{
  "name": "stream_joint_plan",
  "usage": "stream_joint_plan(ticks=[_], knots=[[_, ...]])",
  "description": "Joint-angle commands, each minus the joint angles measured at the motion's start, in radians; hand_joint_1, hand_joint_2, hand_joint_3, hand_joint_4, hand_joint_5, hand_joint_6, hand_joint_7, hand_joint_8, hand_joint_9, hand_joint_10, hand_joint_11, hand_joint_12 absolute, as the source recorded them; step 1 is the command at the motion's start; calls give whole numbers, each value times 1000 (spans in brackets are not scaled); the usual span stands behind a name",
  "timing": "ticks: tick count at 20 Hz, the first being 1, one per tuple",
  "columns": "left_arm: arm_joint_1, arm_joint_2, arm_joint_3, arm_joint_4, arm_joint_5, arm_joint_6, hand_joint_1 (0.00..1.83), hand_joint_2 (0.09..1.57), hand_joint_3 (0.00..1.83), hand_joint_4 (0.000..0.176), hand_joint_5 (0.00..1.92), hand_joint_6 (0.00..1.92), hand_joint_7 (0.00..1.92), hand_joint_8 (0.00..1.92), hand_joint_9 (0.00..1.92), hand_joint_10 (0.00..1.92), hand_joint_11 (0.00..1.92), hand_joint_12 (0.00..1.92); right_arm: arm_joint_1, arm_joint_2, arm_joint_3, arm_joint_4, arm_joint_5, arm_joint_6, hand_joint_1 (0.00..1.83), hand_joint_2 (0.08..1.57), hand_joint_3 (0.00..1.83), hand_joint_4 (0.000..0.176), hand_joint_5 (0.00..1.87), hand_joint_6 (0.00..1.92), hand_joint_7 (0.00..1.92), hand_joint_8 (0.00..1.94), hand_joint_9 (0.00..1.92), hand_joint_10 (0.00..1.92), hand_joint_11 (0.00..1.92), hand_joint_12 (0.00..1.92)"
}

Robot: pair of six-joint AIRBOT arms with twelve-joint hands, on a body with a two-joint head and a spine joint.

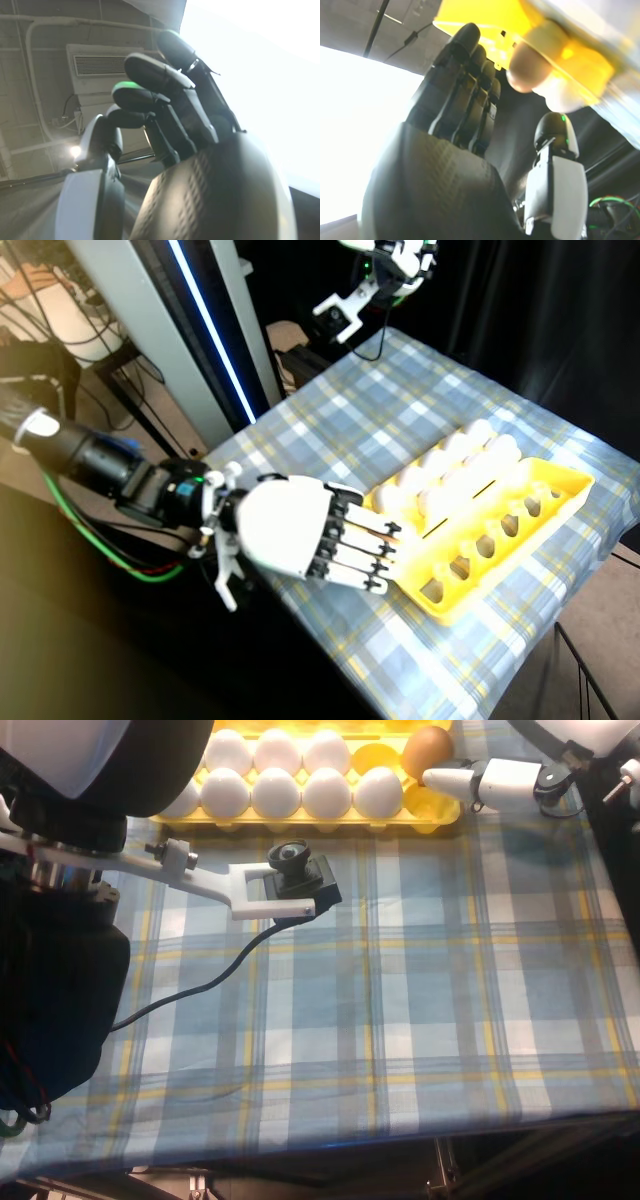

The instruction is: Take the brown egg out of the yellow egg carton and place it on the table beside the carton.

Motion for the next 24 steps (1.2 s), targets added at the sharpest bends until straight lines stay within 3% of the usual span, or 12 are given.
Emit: stream_joint_plan(ticks=[1, 4, 7, 11, 12, 13, 14, 15, 17, 18, 21, 24], knots=[[-22, -8, -6, 38, -81, -10, 881, 1279, 0, 0, 874, 1624, 938, 1441, 842, 1136, 641, 947, 14, -5, 9, -5, 96, 11, 777, 1107, 2, 0, 688, 7, 784, 2, 852, 15, 839, 171], [-22, -7, -6, 39, -81, -10, 887, 1313, 0, 0, 840, 1581, 880, 1493, 794, 1256, 569, 1054, 19, -19, 29, -10, 71, 11, 804, 1112, 2, 0, 706, 9, 802, 7, 862, 12, 840, 163], [-21, -6, -6, 40, -81, -10, 858, 1289, 0, 0, 882, 1461, 910, 1399, 841, 1156, 633, 949, 23, -32, 45, -11, 46, 11, 764, 1130, 6, 0, 749, 13, 864, 17, 925, 22, 905, 189], [-20, -5, -6, 40, -81, -10, 818, 1302, 0, 0, 881, 1369, 911, 1320, 834, 1111, 585, 935, 23, -35, 48, -15, 41, 11, 801, 1179, 1, 0, 893, 6, 980, 3, 1039, 3, 824, 620], [-20, -5, -6, 40, -81, -10, 797, 1290, 0, 0, 914, 1316, 943, 1278, 856, 1054, 596, 889, 23, -35, 48, -15, 41, 11, 1005, 1154, 4, 0, 912, 855, 1039, 1, 1098, 0, 799, 792], [-20, -5, -6, 40, -81, -10, 788, 1298, 1, 0, 915, 1286, 941, 1270, 856, 1026, 598, 867, 24, -35, 48, -17, 41, 11, 995, 1176, 2, 62, 862, 1114, 1060, 2, 1119, 2, 788, 859], [-20, -5, -6, 40, -81, -10, 806, 1295, 0, 0, 905, 1268, 920, 1280, 838, 1047, 593, 889, 25, -35, 47, -18, 42, 12, 980, 1182, 1, 104, 847, 1174, 1068, 2, 1131, 4, 785, 889], [-20, -5, -6, 40, -81, -10, 803, 1285, 0, 0, 903, 1298, 921, 1293, 835, 1069, 597, 905, 28, -34, 46, -19, 42, 12, 977, 1182, 0, 113, 845, 1185, 1074, 4, 1136, 6, 788, 896], [-20, -5, -6, 40, -81, -10, 848, 1271, 0, 0, 887, 1286, 906, 1354, 820, 1049, 586, 946, 37, -32, 39, -28, 49, 12, 1004, 1169, 0, 81, 874, 1143, 1078, 4, 1129, 8, 768, 929], [-20, -5, -6, 40, -81, -10, 820, 1299, 2, 0, 880, 1237, 910, 1255, 817, 1001, 573, 939, 39, -29, 35, -28, 57, 12, 1007, 1159, 0, 93, 892, 1115, 1093, 5, 1142, 9, 772, 968], [-20, -5, -6, 40, -81, -10, 857, 1282, 0, 0, 886, 1302, 936, 1234, 817, 1097, 563, 991, 43, -8, 13, -33, 94, 25, 1032, 1149, 0, 53, 912, 1084, 1091, 1, 1140, 2, 791, 913], [-20, -5, -7, 40, -81, -10, 914, 1287, 0, 0, 890, 1259, 939, 1221, 828, 1113, 621, 980, 43, 33, -42, -45, 155, 25, 1033, 1155, 1, 40, 901, 1102, 1086, 0, 1137, 4, 808, 857]])
